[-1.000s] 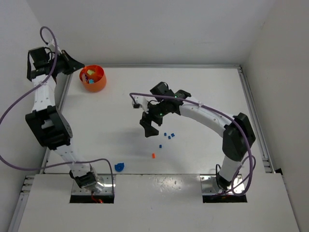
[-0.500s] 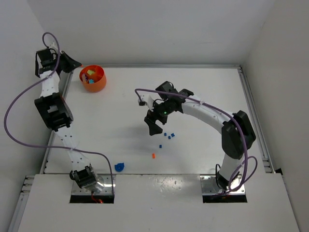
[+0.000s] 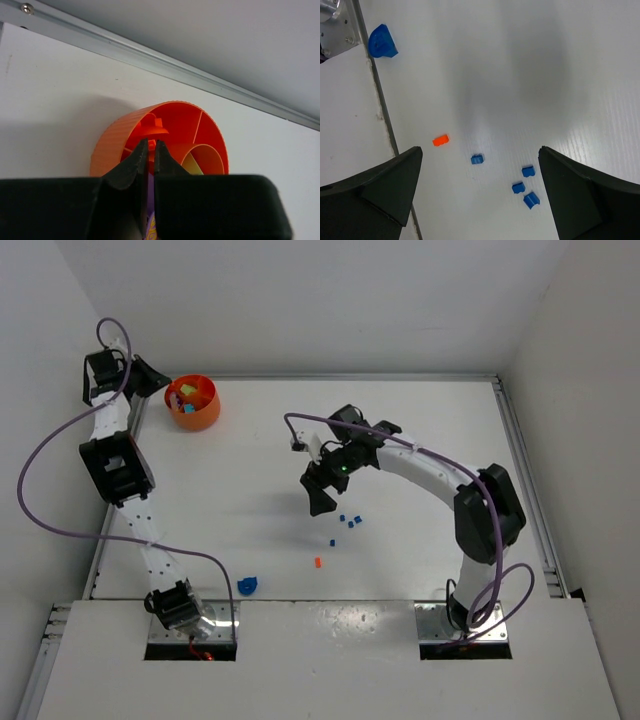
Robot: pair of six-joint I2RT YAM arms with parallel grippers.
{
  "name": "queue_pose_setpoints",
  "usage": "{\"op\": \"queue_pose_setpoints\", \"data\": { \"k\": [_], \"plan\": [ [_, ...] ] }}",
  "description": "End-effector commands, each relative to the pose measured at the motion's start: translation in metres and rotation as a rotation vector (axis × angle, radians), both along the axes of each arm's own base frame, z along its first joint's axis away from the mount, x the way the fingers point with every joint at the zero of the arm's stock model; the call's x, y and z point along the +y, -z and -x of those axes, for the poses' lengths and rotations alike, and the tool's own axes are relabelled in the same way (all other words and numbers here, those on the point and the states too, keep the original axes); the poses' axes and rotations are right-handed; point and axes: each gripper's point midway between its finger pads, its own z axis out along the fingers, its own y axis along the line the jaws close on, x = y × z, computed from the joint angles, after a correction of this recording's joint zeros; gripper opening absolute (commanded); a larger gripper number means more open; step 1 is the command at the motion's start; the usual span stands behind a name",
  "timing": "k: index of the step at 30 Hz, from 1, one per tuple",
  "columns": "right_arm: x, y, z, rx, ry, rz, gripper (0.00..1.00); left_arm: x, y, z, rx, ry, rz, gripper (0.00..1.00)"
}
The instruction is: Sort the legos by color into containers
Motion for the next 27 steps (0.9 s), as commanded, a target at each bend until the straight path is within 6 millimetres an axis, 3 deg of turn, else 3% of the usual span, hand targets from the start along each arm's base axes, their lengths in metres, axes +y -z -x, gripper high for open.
{"op": "queue_pose_setpoints", "data": {
  "k": [1, 2, 6, 9, 10, 13, 16, 17, 20, 21, 23, 24, 26, 27],
  "plan": [
    [0.007, -0.012, -0.011, -0.022, 0.01, -0.033, 0.98, -0.002, -0.02, -0.013, -0.076, 0.015, -0.045, 0.1],
    [0.007, -0.012, -0.011, -0.023, 0.01, -0.033, 0.97, -0.002, -0.02, -0.013, -0.076, 0.015, -0.045, 0.19],
    [0.002, -0.01, -0.012, -0.05, 0.027, -0.015, 0.96, -0.006, -0.028, -0.016, -0.091, 0.016, -0.056, 0.33],
    [-0.003, -0.005, -0.009, -0.045, 0.033, 0.002, 0.96, -0.006, -0.028, -0.016, -0.091, 0.016, -0.056, 0.38],
    [-0.004, -0.007, -0.011, -0.059, 0.04, 0.004, 0.96, -0.005, -0.041, -0.017, -0.119, 0.016, -0.068, 0.38],
    [-0.008, -0.008, -0.011, -0.072, 0.05, 0.016, 0.93, -0.006, -0.057, -0.015, -0.141, 0.016, -0.078, 0.38],
    [-0.019, -0.002, -0.011, -0.124, 0.038, 0.051, 0.84, -0.009, -0.103, -0.008, -0.207, 0.015, -0.107, 0.38],
    [-0.026, -0.001, -0.006, -0.137, 0.03, 0.06, 0.83, -0.014, -0.136, 0.0, -0.258, 0.025, -0.125, 0.38],
    [-0.04, 0.009, 0.016, -0.181, -0.057, 0.1, 0.8, -0.029, -0.185, 0.022, -0.322, 0.061, -0.14, 0.38],
    [-0.042, 0.01, 0.024, -0.191, -0.091, 0.105, 0.8, -0.039, -0.211, 0.042, -0.352, 0.079, -0.171, 0.39],
    [-0.047, 0.015, 0.046, -0.184, -0.195, 0.094, 0.78, -0.059, -0.229, 0.07, -0.366, 0.157, -0.185, 0.44],
    [-0.051, 0.015, 0.056, -0.196, -0.279, 0.103, 0.77, -0.078, -0.236, 0.098, -0.362, 0.228, -0.189, 0.48],
    [-0.049, 0.023, 0.075, -0.174, -0.339, 0.11, 0.75, -0.092, -0.237, 0.129, -0.356, 0.276, -0.182, 0.58],
    [-0.043, 0.022, 0.078, -0.181, -0.358, 0.095, 0.74, -0.102, -0.257, 0.159, -0.389, 0.288, -0.213, 0.59]
  ]
}}
